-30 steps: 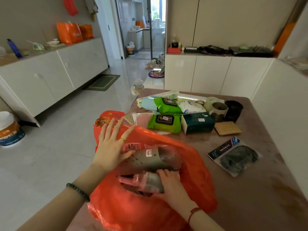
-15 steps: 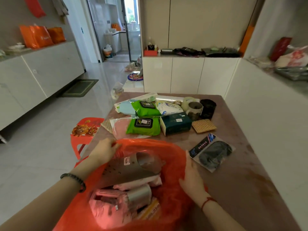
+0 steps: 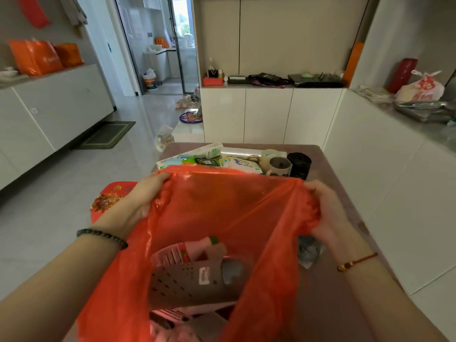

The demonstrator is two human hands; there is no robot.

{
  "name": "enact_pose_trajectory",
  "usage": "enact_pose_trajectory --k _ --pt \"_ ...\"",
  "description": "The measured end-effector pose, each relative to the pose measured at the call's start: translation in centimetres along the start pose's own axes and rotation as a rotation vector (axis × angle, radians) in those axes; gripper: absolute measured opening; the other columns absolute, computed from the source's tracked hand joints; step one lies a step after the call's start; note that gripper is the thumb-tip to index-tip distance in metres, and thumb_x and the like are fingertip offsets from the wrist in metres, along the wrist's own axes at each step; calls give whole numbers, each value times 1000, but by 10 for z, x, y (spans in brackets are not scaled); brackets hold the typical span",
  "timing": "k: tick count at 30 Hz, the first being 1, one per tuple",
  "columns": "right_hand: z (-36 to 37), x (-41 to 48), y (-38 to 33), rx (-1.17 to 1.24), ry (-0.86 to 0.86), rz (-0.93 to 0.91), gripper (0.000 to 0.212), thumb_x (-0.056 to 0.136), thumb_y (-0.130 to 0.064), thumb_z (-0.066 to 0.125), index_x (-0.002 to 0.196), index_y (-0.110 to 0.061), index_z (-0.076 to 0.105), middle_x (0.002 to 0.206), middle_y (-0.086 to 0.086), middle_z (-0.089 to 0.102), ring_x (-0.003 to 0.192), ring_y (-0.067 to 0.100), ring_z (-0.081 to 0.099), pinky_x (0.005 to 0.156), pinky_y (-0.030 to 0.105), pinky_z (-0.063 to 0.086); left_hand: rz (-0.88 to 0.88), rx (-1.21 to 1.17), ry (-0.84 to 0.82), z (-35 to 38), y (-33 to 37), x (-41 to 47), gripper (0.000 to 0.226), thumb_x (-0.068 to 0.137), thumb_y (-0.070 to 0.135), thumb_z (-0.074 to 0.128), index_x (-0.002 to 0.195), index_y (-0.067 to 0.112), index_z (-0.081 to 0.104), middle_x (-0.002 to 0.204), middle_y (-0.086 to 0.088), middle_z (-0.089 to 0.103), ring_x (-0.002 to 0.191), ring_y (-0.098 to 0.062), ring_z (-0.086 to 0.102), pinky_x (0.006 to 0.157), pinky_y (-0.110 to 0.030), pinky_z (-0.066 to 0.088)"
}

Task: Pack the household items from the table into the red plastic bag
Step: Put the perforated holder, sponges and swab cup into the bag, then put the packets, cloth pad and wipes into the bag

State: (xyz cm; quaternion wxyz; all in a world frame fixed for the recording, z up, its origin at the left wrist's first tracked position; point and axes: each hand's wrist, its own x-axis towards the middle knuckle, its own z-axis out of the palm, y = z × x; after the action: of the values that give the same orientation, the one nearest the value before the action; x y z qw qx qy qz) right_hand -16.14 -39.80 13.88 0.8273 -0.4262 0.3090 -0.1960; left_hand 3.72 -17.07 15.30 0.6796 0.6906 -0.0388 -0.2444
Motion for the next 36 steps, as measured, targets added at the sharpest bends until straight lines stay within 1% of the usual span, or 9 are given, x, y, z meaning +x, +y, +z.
enact_pose_trajectory --k 7,10,13,17,19,22,25,31,36 --pt "10 0 10 -275 -35 20 21 88 -24 51 69 -18 55 64 2 52 66 18 51 70 32 43 46 34 -12 20 8 -7 44 99 15 37 55 14 36 25 6 35 19 -3 28 25 -8 20" --pt "-12 -1 45 -708 -132 130 31 95 -24 44 68 -16 56 56 -1 56 51 9 55 53 20 45 63 532 -73 17 8 -6 32 96 16 40 66 13 52 44 3 58 31 -3 49 37 -11 40" --pt "-49 -3 87 -1048 -186 238 36 95 -24 43 62 -17 57 42 -9 55 35 -1 49 41 14 40 128 1270 -310 12 7 -4 23 97 19 40 81 19 58 86 2 61 84 -10 54 76 -18 40" --pt "-94 3 108 -1070 -148 384 36 95 -22 46 60 -16 53 39 -10 49 30 1 43 41 19 36 -165 1689 -553 10 -1 -3 30 95 33 46 112 14 62 113 2 63 104 -16 55 90 -22 40" --pt "-102 7 97 -1016 -220 418 32 93 -21 50 64 -16 63 52 -10 63 46 0 57 59 21 47 -144 1785 -547 16 2 3 41 91 40 51 123 15 57 127 -4 58 115 -19 54 96 -26 41" --pt "-108 18 71 -757 -195 422 25 90 -33 54 97 -14 69 93 4 72 85 16 68 77 25 53 64 1563 -524 49 15 9 50 87 31 59 133 18 44 125 -3 54 120 -20 51 84 -20 43" --pt "-125 47 59 -722 96 215 33 88 -33 59 110 -9 58 107 13 64 89 22 64 74 31 53 124 1150 -585 105 16 16 58 87 20 58 140 21 34 129 0 51 118 -16 48 96 -22 37" --pt "-160 106 84 -832 344 152 64 71 -19 77 125 -3 48 126 19 57 112 34 57 96 48 47 -46 878 -542 215 -67 42 61 91 32 54 143 10 30 145 -10 40 126 -20 46 100 -30 42" --pt "-143 129 121 -1211 594 115 88 68 -44 70 140 -12 32 140 10 39 124 30 39 104 34 33 -319 973 -494 250 -152 65 83 84 47 58 147 13 16 154 -12 19 140 -29 23 113 -40 28"
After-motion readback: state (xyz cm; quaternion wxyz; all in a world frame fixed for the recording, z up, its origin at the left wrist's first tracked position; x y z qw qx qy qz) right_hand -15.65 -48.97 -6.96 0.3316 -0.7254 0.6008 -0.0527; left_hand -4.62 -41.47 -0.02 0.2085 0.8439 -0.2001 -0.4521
